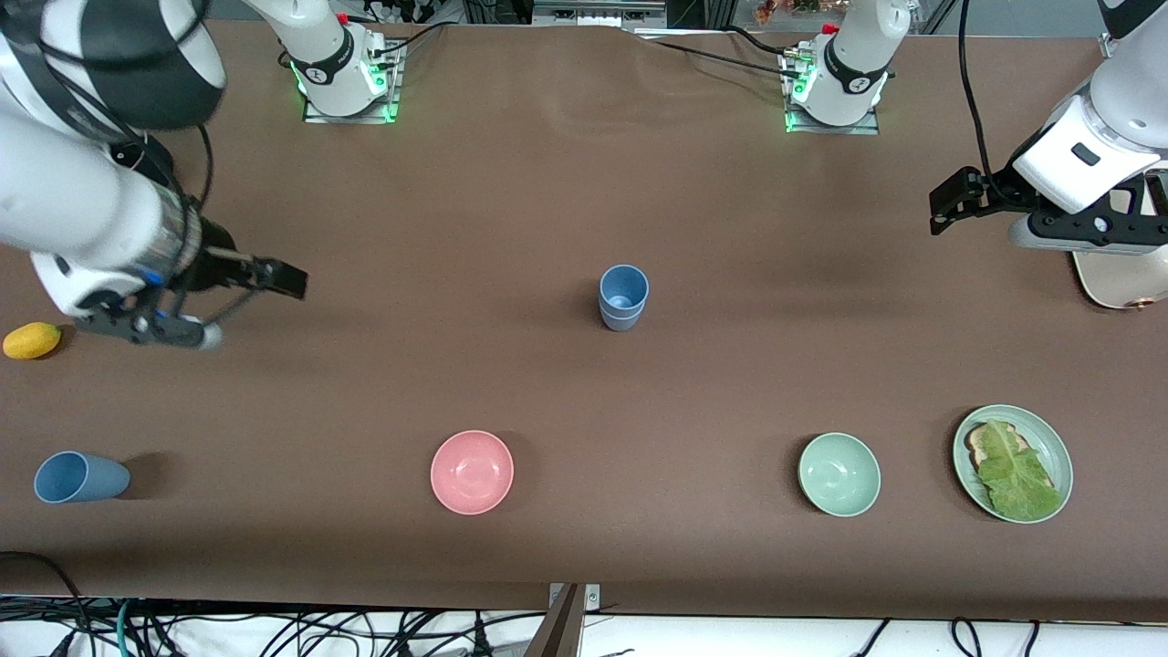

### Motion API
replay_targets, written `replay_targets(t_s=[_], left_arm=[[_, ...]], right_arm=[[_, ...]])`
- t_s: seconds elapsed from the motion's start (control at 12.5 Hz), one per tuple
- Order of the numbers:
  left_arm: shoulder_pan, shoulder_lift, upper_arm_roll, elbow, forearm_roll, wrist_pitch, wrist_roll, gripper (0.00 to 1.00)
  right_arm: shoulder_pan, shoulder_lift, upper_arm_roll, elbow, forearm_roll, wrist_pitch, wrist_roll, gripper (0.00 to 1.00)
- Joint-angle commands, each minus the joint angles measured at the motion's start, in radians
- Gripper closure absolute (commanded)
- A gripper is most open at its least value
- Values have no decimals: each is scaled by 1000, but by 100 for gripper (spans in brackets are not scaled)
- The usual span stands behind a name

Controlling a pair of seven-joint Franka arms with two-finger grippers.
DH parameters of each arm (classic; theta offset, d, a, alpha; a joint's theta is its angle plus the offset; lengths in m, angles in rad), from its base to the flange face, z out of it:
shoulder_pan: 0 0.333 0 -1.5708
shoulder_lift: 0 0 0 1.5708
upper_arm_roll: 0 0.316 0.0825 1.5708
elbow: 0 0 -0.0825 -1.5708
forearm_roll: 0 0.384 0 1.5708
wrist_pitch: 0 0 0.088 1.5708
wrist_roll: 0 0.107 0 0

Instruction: Stack blue cups with both arms

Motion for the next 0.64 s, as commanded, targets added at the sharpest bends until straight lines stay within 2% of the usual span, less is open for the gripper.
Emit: replay_targets(t_s=[0.0, 0.16, 0.4, 0.56], left_arm=[[-5, 0, 3, 16, 19, -9, 15, 0], [-5, 0, 3, 16, 19, -9, 15, 0], [-5, 0, 3, 16, 19, -9, 15, 0], [-5, 0, 3, 16, 19, -9, 15, 0]], right_arm=[[-11, -288, -101, -357, 45, 93, -159, 0], [-37, -322, -115, -375, 43, 81, -206, 0], [-45, -270, -135, -299, 30, 45, -198, 0], [-43, -263, -135, -291, 29, 44, -195, 0]])
